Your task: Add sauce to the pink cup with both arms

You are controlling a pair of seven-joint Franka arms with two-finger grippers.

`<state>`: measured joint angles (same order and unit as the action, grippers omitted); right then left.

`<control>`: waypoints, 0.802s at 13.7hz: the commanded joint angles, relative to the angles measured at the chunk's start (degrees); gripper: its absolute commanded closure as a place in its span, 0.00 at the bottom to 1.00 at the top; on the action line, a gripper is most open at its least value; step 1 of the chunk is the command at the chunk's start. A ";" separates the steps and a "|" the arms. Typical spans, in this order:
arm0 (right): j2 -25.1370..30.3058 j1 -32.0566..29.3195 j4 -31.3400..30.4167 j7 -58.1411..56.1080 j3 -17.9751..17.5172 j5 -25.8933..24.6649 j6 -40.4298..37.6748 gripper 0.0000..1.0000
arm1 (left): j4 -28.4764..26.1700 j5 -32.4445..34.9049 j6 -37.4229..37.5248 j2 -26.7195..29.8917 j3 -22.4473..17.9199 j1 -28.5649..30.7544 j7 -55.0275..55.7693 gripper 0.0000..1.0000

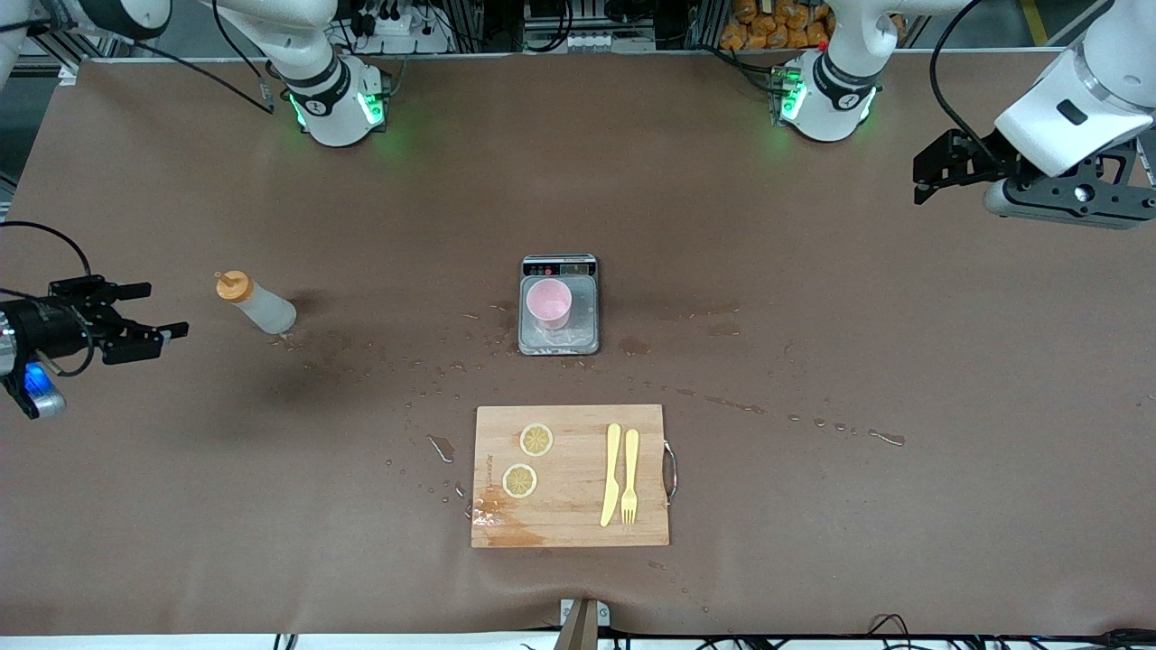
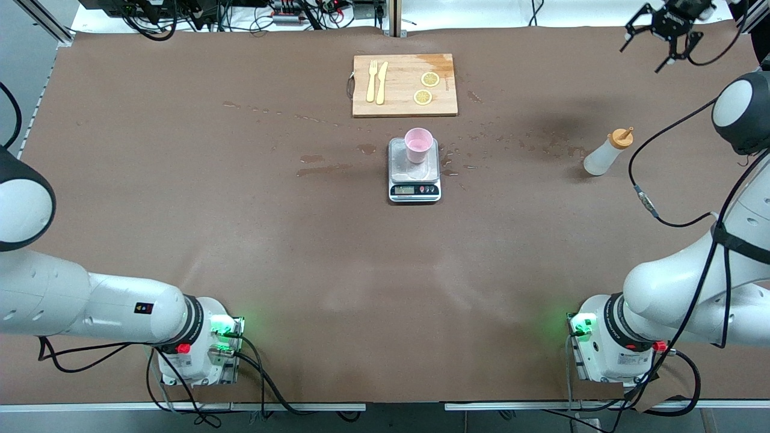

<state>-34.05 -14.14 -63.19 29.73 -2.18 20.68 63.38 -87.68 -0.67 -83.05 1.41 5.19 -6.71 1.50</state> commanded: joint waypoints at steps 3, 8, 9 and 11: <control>4.69 9.11 3.50 -0.90 -0.63 -6.33 2.70 0.00 | 0.40 -0.12 0.70 -0.44 0.52 -0.32 1.05 0.00; 16.09 11.42 -3.12 -16.53 -0.63 -13.20 10.24 0.00 | 0.58 -0.12 0.70 -0.18 0.52 -0.15 1.05 0.00; 20.30 11.15 -8.65 -19.68 -0.63 -13.99 15.32 0.00 | 0.58 -0.12 0.61 -0.26 0.52 -0.06 0.96 0.00; 27.61 12.02 -17.02 -24.19 -2.20 -18.28 24.21 0.00 | 0.58 -0.04 0.70 -0.27 0.34 0.38 0.35 0.00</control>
<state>-16.46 -2.34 -67.09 9.70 -2.78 6.59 79.94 -87.62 -0.67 -83.04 1.02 5.58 -6.74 1.50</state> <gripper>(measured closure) 0.000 0.000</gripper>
